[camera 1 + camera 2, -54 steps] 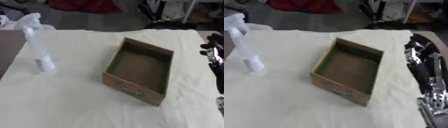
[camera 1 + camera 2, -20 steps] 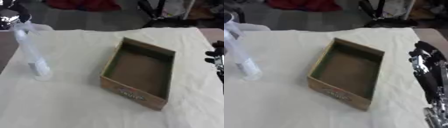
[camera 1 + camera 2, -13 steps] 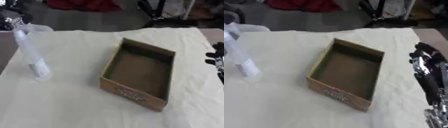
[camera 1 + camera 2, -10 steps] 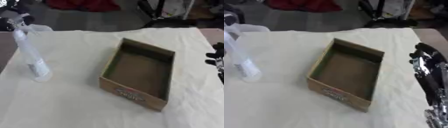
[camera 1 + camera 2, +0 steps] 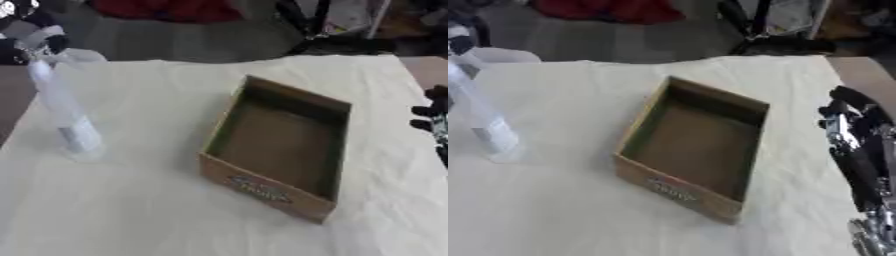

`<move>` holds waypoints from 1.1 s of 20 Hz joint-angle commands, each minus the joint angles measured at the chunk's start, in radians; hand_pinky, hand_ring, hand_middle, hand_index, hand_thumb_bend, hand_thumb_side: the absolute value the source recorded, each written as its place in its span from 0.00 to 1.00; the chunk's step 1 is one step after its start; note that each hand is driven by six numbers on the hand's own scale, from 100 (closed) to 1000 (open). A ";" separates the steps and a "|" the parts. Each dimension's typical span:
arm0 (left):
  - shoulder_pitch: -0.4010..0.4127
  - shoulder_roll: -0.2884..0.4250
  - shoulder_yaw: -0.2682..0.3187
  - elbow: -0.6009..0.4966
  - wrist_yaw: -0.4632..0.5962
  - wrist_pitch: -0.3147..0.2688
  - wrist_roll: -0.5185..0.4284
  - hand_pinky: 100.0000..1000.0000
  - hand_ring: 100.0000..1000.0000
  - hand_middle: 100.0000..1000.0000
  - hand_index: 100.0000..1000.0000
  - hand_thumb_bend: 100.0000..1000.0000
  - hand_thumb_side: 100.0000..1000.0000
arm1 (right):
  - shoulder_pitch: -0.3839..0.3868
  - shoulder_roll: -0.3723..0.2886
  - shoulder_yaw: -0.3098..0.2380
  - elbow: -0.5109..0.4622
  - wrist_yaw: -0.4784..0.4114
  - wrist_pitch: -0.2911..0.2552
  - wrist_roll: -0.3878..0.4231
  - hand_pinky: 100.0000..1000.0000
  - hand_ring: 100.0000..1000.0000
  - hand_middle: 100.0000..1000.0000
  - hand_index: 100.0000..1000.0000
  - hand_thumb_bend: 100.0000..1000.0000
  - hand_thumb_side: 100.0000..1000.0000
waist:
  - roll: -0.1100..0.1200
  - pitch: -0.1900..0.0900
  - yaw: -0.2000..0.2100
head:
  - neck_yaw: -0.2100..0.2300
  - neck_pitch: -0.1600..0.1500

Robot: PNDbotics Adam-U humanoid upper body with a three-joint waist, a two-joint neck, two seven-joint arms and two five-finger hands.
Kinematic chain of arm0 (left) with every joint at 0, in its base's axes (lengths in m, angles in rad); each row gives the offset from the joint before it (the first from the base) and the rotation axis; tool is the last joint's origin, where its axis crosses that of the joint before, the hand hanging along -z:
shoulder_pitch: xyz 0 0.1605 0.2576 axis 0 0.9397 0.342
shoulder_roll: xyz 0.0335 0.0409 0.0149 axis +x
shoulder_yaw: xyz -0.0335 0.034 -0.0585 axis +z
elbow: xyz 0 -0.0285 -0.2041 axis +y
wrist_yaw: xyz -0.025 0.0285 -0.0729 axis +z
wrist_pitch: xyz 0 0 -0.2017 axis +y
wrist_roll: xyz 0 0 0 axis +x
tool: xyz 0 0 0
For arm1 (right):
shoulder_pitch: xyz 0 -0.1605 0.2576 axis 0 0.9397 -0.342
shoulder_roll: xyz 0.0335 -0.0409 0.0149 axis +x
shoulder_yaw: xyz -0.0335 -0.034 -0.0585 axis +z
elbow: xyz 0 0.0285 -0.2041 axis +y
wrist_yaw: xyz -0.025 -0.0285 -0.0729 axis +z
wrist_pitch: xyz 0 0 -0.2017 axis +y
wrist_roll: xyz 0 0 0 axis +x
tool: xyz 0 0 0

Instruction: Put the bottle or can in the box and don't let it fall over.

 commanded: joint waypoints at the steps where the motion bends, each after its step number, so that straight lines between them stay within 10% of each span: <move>1: -0.012 0.033 0.016 -0.003 -0.001 0.002 -0.014 0.90 0.76 0.82 0.86 0.33 0.69 | -0.005 -0.013 -0.004 -0.013 0.007 0.000 0.000 0.68 0.71 0.77 0.80 0.00 0.52 | 0.001 -0.011 0.002 | 0.002 -0.007; 22: 0.002 0.054 0.010 -0.028 0.046 0.036 -0.200 0.86 0.74 0.79 0.81 0.34 0.70 | 0.004 -0.010 -0.004 -0.013 0.009 0.017 -0.016 0.68 0.71 0.77 0.79 0.00 0.56 | 0.001 -0.013 0.012 | -0.002 0.006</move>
